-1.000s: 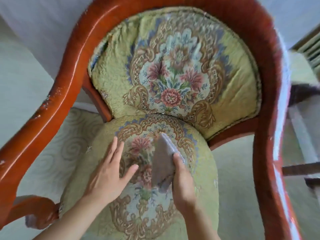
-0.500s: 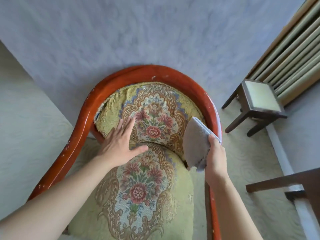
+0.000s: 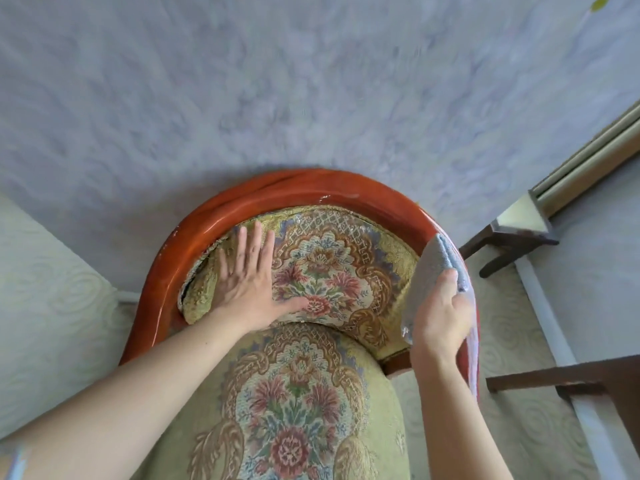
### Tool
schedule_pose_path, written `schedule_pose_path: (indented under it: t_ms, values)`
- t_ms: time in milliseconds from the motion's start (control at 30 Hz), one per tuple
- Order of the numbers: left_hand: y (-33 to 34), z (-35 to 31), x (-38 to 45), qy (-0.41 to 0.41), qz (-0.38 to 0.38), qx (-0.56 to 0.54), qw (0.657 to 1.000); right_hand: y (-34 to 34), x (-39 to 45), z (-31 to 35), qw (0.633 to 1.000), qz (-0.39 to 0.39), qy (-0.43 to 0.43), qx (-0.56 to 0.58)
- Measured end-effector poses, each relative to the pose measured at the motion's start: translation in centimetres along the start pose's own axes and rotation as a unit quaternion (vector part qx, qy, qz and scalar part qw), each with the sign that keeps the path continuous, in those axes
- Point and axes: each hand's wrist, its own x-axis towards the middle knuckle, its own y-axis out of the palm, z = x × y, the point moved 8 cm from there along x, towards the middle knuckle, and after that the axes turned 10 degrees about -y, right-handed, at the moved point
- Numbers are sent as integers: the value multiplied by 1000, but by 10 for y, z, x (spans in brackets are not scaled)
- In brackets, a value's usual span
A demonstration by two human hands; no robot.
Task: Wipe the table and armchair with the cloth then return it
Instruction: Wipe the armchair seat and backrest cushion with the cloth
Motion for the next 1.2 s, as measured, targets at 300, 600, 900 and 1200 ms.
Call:
schedule_pose_path:
  t_ms: [300,600,900,1200]
  values:
    - [14,11,22,52,-91,64,992,133,-17,14,977,70,-127,-154]
    - [14,10,20,57,-120,67,989,202,-68,32,890,207,-354,-201]
    - [15,9,21,39,-121,69,989,196,-80,35,674,366,-587,-259]
    - [14,9,20,34,-123,66,990,97,8,21,879,229,-330,-257]
